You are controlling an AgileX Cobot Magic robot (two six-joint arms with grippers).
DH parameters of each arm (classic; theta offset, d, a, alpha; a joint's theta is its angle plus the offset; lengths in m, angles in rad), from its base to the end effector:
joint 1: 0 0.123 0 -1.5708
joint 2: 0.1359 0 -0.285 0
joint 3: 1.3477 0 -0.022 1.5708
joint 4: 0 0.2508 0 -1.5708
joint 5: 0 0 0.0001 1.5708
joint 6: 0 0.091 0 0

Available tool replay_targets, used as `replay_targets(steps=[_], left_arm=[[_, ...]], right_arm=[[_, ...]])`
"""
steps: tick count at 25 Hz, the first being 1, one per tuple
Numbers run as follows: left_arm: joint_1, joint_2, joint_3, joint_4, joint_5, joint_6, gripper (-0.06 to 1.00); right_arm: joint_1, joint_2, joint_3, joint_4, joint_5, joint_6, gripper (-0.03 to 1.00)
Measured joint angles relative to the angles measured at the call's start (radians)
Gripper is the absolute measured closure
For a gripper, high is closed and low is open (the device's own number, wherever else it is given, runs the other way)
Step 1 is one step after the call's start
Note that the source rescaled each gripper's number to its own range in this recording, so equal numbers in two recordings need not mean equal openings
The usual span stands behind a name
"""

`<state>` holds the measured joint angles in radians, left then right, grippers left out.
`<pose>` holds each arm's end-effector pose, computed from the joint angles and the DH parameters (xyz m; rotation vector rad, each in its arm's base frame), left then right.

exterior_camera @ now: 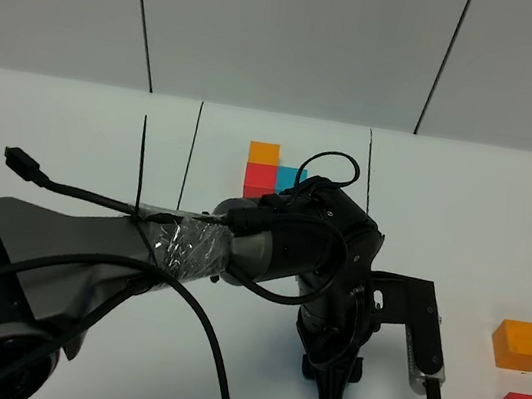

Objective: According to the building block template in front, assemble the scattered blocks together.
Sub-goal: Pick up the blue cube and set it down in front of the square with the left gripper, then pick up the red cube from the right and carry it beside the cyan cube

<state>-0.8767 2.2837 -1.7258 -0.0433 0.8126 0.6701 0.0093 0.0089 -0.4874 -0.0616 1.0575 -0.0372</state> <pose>0.3005 -0.3655 0.1300 1.9705 2.0699 -0.0935 -0.0019 -0.0049 0.2742 -0.0460 2.0618 -0.0913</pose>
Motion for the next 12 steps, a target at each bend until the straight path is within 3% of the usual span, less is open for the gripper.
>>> replay_targets(steps=[4, 12], left_arm=[[0.0, 0.0, 0.0, 0.0, 0.015, -0.002, 0.21], [0.0, -0.049, -0.005, 0.005, 0.032, -0.025, 0.08]], right_arm=[[0.0, 0.0, 0.0, 0.0, 0.0, 0.0, 0.2], [0.0, 0.0, 0.0, 0.0, 0.0, 0.0, 0.2]])
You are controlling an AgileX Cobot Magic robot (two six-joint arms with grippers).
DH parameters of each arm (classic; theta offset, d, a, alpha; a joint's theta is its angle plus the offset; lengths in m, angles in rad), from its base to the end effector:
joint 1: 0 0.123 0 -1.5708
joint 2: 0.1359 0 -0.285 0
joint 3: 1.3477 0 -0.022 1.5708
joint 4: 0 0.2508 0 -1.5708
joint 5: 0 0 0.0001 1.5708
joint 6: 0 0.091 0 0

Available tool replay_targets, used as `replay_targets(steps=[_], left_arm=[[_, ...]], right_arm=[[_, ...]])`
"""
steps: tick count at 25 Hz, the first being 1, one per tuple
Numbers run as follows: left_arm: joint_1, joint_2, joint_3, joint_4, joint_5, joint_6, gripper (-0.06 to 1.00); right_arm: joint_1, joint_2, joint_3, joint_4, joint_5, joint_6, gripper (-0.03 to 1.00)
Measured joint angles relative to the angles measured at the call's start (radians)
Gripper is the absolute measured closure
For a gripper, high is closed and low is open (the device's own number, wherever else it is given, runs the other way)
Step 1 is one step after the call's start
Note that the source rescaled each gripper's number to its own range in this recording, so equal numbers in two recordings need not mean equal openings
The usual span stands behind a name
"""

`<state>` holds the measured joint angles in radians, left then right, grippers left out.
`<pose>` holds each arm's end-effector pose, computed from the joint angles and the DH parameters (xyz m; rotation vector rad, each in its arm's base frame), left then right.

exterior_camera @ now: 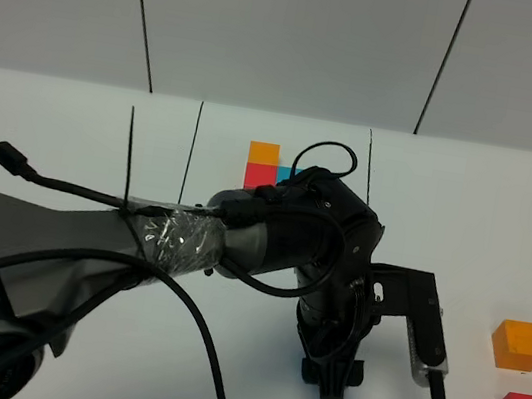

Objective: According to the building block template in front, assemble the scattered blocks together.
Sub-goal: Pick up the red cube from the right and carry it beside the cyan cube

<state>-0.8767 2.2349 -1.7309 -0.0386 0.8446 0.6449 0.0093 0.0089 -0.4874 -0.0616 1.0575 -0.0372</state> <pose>0.2988 -0.3632 0.1535 1.9339 2.0750 -0.0975 -0.0019 -0.0049 0.2742 -0.0460 2.0618 -0.0913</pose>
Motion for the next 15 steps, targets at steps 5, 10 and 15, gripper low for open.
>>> replay_targets(steps=[5, 10, 15], left_arm=[[0.0, -0.121, -0.069, 0.052, 0.093, -0.084, -0.04], [0.006, -0.295, -0.118, 0.357, 0.115, -0.391, -0.06], [0.079, -0.502, -0.124, 0.636, 0.298, -0.851, -0.06]], right_arm=[[0.0, 0.0, 0.0, 0.0, 0.0, 0.0, 0.2], [0.0, 0.0, 0.0, 0.0, 0.0, 0.0, 0.2], [0.0, 0.0, 0.0, 0.0, 0.0, -0.001, 0.2]])
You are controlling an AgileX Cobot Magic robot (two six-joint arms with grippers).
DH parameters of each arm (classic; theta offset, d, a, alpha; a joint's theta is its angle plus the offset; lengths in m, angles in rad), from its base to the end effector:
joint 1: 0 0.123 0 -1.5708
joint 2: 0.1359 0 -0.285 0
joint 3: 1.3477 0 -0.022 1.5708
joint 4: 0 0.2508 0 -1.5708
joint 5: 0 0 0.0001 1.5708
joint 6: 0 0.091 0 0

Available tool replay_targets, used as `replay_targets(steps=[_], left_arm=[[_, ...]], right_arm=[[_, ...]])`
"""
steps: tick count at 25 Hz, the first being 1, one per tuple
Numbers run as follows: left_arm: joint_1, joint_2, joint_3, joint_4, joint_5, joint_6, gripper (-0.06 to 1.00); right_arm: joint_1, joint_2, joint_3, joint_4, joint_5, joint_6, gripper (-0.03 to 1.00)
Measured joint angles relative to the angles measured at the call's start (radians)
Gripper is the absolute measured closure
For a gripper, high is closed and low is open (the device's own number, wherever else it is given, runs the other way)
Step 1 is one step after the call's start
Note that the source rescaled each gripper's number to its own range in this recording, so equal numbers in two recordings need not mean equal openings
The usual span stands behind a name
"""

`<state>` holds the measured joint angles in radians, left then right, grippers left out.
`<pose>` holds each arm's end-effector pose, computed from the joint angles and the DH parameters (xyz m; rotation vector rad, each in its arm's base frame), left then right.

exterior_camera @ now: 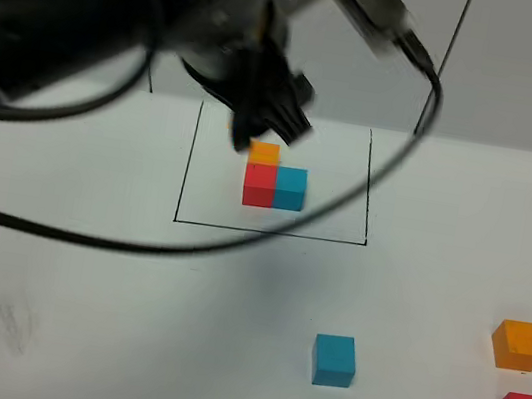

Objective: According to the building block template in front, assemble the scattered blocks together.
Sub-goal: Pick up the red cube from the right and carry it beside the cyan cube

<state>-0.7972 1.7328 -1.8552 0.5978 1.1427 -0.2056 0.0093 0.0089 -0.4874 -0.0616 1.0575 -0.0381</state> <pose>0.2957 -0.2361 0.4100 0.7457 2.1689 0.2846 -0.0019 -0.0049 0.2742 -0.0469 2.0617 -0.0918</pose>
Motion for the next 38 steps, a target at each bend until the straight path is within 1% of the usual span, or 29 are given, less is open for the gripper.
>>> replay_targets(steps=[1, 2, 3, 5, 8, 12, 16, 18, 21, 23, 25, 27, 29, 31, 33, 35, 38], left_arm=[[0.027, -0.036, 0.0, 0.033, 0.032, -0.053, -0.06], [0.059, -0.08, 0.0, 0.054, 0.035, -0.082, -0.06], [0.091, -0.132, 0.003, 0.059, 0.035, -0.098, -0.06], [0.148, -0.212, 0.022, 0.045, 0.036, -0.115, -0.06], [0.22, -0.369, 0.082, -0.008, 0.036, -0.121, -0.06], [0.24, -0.566, 0.211, -0.044, 0.036, -0.121, -0.06], [0.24, -0.809, 0.408, -0.067, 0.036, -0.123, -0.06], [0.24, -0.954, 0.524, -0.108, 0.036, -0.133, -0.06], [0.24, -1.173, 0.706, -0.212, 0.031, -0.137, -0.06], [0.24, -1.311, 0.808, -0.268, -0.019, -0.135, -0.06], [0.24, -1.454, 0.931, -0.307, -0.09, -0.105, -0.06], [0.24, -1.575, 1.015, -0.339, -0.133, -0.013, -0.06], [0.24, -1.684, 1.099, -0.383, -0.148, 0.091, -0.06], [0.24, -1.735, 1.152, -0.446, -0.132, 0.173, -0.06], [0.24, -1.73, 1.188, -0.505, -0.109, 0.206, -0.06], [0.24, -1.722, 1.215, -0.551, -0.105, 0.213, -0.06], [0.24, -1.729, 1.251, -0.588, -0.106, 0.217, -0.06]], right_arm=[[0.0, 0.0, 0.0, 0.0, 0.0, 0.0, 0.2], [0.0, 0.0, 0.0, 0.0, 0.0, 0.0, 0.2], [0.0, 0.0, 0.0, 0.001, 0.0, 0.0, 0.2], [0.0, 0.0, 0.0, 0.001, 0.0, 0.0, 0.2], [0.0, 0.0, 0.0, 0.001, 0.0, 0.0, 0.2], [0.0, 0.0, 0.0, 0.001, 0.0, -0.001, 0.2], [0.0, 0.0, 0.0, 0.001, 0.0, -0.001, 0.2], [0.0, 0.0, 0.0, 0.001, 0.0, -0.001, 0.2], [0.0, 0.0, 0.0, 0.001, 0.0, -0.001, 0.2], [0.0, 0.0, 0.0, 0.001, 0.0, -0.001, 0.2], [0.0, 0.0, 0.0, 0.001, 0.0, -0.001, 0.2], [0.0, 0.0, 0.0, 0.001, 0.0, -0.001, 0.2], [0.0, 0.0, 0.0, 0.001, 0.0, -0.001, 0.2], [0.0, 0.0, 0.0, 0.001, 0.0, -0.001, 0.2], [0.0, 0.0, 0.0, 0.001, 0.0, -0.001, 0.2], [0.0, 0.0, 0.0, 0.001, 0.0, -0.001, 0.2], [0.0, 0.0, 0.0, 0.001, 0.0, -0.001, 0.2]])
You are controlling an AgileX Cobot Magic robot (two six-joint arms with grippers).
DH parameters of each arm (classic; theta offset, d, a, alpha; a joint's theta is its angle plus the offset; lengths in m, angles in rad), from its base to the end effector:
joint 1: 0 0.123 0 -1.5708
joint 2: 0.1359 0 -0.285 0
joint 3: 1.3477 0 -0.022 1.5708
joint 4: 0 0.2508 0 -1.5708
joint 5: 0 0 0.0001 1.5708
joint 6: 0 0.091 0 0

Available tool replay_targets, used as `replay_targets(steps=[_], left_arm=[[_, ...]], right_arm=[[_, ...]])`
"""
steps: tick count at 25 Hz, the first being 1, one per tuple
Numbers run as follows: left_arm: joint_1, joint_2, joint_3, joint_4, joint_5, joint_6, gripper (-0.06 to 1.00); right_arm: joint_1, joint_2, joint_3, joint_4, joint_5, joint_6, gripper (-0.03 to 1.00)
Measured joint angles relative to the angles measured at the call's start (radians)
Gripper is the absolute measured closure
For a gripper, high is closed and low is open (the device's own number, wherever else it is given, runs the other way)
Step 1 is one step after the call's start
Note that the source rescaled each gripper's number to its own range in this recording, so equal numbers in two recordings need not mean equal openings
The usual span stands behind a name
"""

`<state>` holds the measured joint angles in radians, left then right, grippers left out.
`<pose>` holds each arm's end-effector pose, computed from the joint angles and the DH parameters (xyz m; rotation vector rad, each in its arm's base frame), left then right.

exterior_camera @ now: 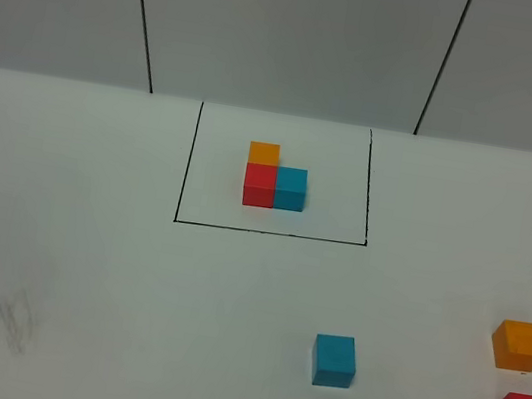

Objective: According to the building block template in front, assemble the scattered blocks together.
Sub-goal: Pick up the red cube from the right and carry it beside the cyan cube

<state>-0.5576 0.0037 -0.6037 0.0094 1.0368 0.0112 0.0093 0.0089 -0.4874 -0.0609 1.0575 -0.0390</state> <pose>-0.0139 0.0095 0.3075 0.5425 1.8590 -0.3550 -0.0019 -0.0048 0.2742 -0.0479 2.0618 -0.0915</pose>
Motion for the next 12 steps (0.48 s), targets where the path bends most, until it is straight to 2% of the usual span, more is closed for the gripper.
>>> replay_targets(steps=[5, 12], left_arm=[[0.0, -0.009, 0.077, -0.02, 0.013, 0.0, -0.06], [0.0, -0.011, 0.095, -0.023, 0.026, -0.004, -0.06]], right_arm=[[0.0, 0.0, 0.0, 0.0, 0.0, 0.0, 0.2], [0.0, 0.0, 0.0, 0.0, 0.0, 0.0, 0.2]])
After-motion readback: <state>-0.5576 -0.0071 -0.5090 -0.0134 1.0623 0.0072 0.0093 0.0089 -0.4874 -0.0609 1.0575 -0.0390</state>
